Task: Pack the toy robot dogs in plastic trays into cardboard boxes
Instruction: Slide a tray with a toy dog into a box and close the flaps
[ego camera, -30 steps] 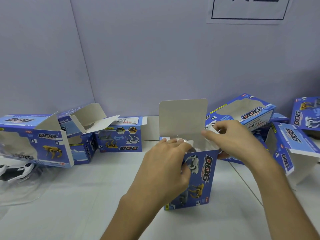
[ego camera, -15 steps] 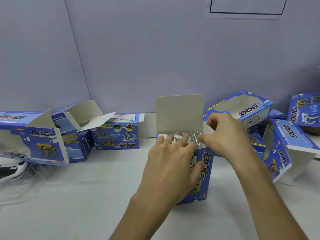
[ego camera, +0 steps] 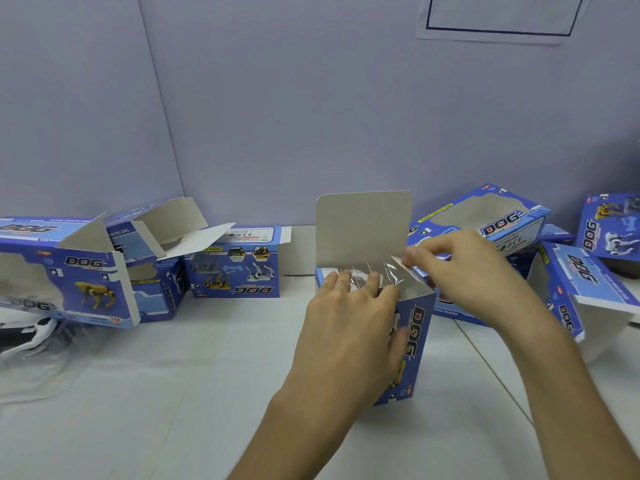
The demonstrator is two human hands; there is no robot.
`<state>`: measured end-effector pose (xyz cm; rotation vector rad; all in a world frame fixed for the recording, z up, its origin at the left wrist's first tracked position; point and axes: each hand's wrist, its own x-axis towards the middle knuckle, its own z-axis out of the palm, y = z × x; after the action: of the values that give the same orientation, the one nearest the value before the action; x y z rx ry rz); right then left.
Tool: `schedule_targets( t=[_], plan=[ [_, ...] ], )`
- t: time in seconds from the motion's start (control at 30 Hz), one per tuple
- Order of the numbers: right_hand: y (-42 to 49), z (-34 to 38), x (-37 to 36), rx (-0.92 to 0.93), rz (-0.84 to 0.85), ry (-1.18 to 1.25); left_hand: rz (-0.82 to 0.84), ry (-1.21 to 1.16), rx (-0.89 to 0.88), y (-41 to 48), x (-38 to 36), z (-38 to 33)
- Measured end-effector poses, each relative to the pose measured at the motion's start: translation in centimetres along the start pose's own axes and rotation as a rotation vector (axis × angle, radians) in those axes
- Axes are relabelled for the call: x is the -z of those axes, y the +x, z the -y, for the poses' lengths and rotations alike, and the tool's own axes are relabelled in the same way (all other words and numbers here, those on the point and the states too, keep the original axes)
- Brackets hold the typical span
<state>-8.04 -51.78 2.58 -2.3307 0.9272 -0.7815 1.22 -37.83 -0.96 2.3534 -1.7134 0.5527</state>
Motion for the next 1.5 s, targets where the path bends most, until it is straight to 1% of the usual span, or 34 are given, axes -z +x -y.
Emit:
schedule_targets(
  t=[0.1,0.17,0.23,0.27,0.37,0.5,0.67,0.73,0.8,0.83,0.87,0.9,0.93,0.97,1.0,1.03,1.1,1.17,1.23,1.27,1.33,1.43,1.5],
  plan=[
    [0.6,-1.4,0.1,-0.074,0.11,0.308,0.023,0.01,-0.003,-0.1,0.2,-0.2],
    [1.0,-2.1,-0.6,-0.176,0.193,0.485,0.017,0.013,-0.009,0.0,0.2,-0.2],
    [1.3,-2.4,-1.3,-0.24,0.231,0.602,-0.01,0.012,-0.014,0.0,0.2,-0.3],
    [1.4,-2.4,-1.5,-0.243,0.249,0.631,-0.028,0.009,-0.014,0.0,0.1,-0.3],
    [1.3,-2.2,-1.5,-0.213,0.258,0.629,-0.047,0.009,-0.02,-0.1,0.1,-0.4],
    [1.4,-2.0,-1.1,-0.206,0.265,0.598,0.008,0.014,-0.016,-0.2,0.4,-1.0],
    [1.3,-2.4,0.6,-0.153,0.369,0.507,-0.011,-0.05,-0.021,-0.4,0.7,-1.2],
    [1.2,-2.6,1.0,-0.138,0.37,0.48,-0.023,-0.049,-0.03,-0.4,0.6,-1.1],
    [0.9,-2.2,1.1,-0.167,0.322,0.493,-0.01,-0.04,-0.027,-0.3,0.4,-1.2],
    [0.9,-2.0,1.1,-0.177,0.276,0.438,0.001,-0.04,-0.024,-0.3,0.3,-1.2],
    [0.9,-1.8,1.3,-0.149,0.195,0.302,0.008,-0.043,-0.023,-0.3,0.3,-1.2],
    [0.8,-1.5,1.6,-0.099,0.07,0.157,0.008,-0.046,-0.024,-0.2,0.3,-1.2],
    [0.7,-1.1,2.1,-0.027,-0.076,0.075,0.008,-0.048,-0.025,-0.2,0.2,-1.2],
    [0.3,-0.3,2.6,0.048,-0.188,0.083,0.011,-0.053,-0.026,-0.2,0.2,-1.1],
    [-0.1,0.5,3.0,0.127,-0.237,0.143,0.018,-0.059,-0.025,-0.2,0.2,-1.2],
    [-0.7,1.4,3.3,0.209,-0.22,0.206,0.02,-0.062,-0.026,-0.2,0.2,-1.2],
    [-1.7,3.1,2.9,0.332,-0.048,0.31,0.014,-0.058,-0.025,-0.3,0.3,-1.3],
    [-2.3,4.2,1.6,0.367,0.154,0.298,-0.005,-0.107,-0.013,-0.5,0.8,-1.5],
    [-2.2,4.5,0.1,0.358,0.279,0.244,-0.043,-0.16,-0.016,-0.8,1.3,-1.8],
    [-2.1,4.6,-0.4,0.356,0.309,0.217,-0.086,-0.14,-0.017,-0.9,1.3,-1.9],
    [-1.9,4.6,-1.1,0.371,0.367,0.186,-0.111,-0.075,-0.001,-1.3,1.5,-2.2],
    [-2.0,4.3,-1.3,0.412,0.467,0.186,-0.075,-0.025,-0.032,-1.8,1.3,-2.3],
    [-2.0,4.2,-1.6,0.43,0.489,0.186,-0.106,0.012,-0.013,-1.6,1.0,-2.3]
  ],
)
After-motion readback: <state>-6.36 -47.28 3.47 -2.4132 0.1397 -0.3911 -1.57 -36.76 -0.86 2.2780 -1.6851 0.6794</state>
